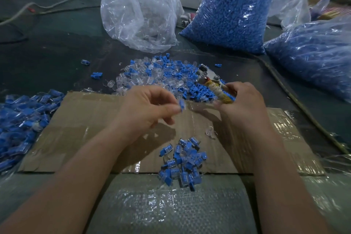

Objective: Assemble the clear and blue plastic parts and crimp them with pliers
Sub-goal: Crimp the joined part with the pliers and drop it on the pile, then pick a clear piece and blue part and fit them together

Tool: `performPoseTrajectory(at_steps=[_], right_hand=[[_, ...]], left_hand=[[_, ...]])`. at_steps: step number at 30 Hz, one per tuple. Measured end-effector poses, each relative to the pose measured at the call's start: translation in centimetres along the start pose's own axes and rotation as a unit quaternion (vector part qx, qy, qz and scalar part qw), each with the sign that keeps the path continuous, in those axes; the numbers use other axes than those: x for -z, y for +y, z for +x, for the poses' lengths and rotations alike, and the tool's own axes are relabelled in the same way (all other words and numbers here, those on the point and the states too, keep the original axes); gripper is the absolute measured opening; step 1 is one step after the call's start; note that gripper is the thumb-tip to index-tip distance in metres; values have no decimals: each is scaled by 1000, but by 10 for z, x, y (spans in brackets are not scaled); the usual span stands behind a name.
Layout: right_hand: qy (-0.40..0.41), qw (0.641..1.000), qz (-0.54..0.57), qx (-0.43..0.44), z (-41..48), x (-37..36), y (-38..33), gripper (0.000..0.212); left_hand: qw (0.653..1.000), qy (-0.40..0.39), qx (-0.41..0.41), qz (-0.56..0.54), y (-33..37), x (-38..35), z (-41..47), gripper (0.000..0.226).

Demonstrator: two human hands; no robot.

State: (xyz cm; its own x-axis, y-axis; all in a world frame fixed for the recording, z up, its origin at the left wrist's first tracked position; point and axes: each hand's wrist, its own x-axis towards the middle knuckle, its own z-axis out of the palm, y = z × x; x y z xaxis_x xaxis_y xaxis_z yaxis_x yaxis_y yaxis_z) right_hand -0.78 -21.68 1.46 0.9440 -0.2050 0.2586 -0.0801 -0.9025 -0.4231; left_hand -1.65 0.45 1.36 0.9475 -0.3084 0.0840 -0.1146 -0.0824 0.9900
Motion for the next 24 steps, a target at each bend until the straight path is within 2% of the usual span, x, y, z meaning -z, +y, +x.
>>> performPoseTrajectory(at_steps=[4,7,9,11,14,15,17,19,24], right_hand=[[-23,998,-22,-55,4,2,11,61],[-35,995,-34,-82,5,1,16,66],[-39,994,-37,-96,5,2,18,69],[-43,993,-36,-106,6,2,19,70],[-58,991,-36,-119,6,2,19,70],[-63,990,-39,-122,5,1,19,70],[-72,988,-52,-123,4,0,18,72],[-79,987,-63,-121,4,0,17,74],[-95,984,-76,-133,6,-1,19,78]], left_hand=[[988,-139,13,64,-2,-4,-3,2],[977,-193,-14,87,-3,-4,-4,13],[976,-202,-20,73,-1,-5,-6,20],[985,-161,-27,63,-1,-6,-7,21],[995,20,-40,93,-3,-5,0,7],[986,94,-53,129,-4,-4,3,12],[954,193,-68,218,-5,-1,6,11],[926,227,-66,295,-9,1,7,17],[878,170,-71,443,-19,3,10,33]])
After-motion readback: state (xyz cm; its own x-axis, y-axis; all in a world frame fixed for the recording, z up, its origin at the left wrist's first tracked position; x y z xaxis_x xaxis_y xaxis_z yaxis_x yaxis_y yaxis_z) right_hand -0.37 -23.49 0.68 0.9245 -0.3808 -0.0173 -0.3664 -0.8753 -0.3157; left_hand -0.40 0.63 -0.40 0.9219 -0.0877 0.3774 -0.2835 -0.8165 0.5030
